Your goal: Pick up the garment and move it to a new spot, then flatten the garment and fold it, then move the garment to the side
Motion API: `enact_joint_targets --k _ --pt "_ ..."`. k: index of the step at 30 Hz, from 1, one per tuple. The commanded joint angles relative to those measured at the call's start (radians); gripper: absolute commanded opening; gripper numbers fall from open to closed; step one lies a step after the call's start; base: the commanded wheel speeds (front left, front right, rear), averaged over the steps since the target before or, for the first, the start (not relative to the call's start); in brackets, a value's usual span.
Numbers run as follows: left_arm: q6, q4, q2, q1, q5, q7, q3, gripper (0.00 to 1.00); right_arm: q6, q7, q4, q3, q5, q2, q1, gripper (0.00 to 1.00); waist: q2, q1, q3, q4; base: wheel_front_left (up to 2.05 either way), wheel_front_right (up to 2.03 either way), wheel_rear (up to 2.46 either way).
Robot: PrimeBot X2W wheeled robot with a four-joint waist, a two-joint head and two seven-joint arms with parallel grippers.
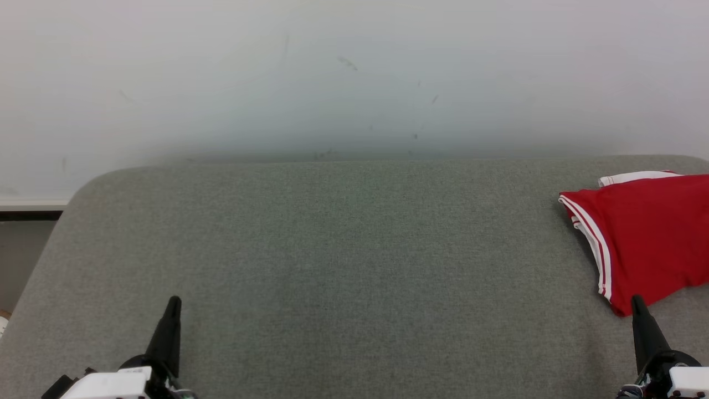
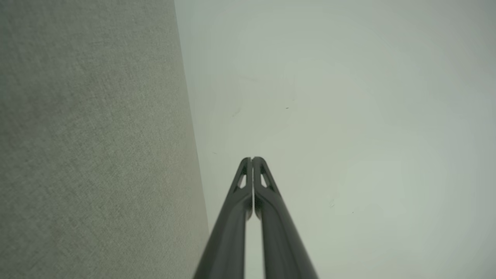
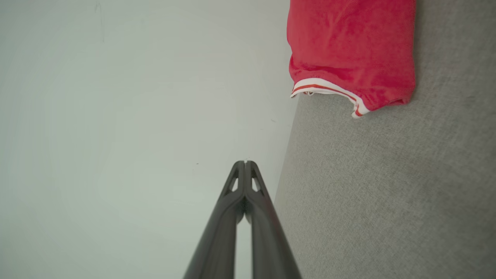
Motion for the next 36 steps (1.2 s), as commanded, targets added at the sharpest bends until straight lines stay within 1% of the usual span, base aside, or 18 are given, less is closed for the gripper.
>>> enact_joint_targets --k 1,36 --pt "-0.004 0.001 0.007 -0.007 -0.014 0.004 0.003 0.0 0.0 0.001 -0.004 -0.004 0.0 0.0 -0.012 0.0 0.0 -0.0001 0.0 0.0 0.0 0.0 0.0" --pt "-0.004 0.001 0.007 -0.007 -0.014 0.004 0.002 0.0 0.0 0.003 -0.003 -0.006 -0.002 0.0 -0.012 0.0 0.0 -0.0001 0.0 0.0 0.0 0.0 0.0"
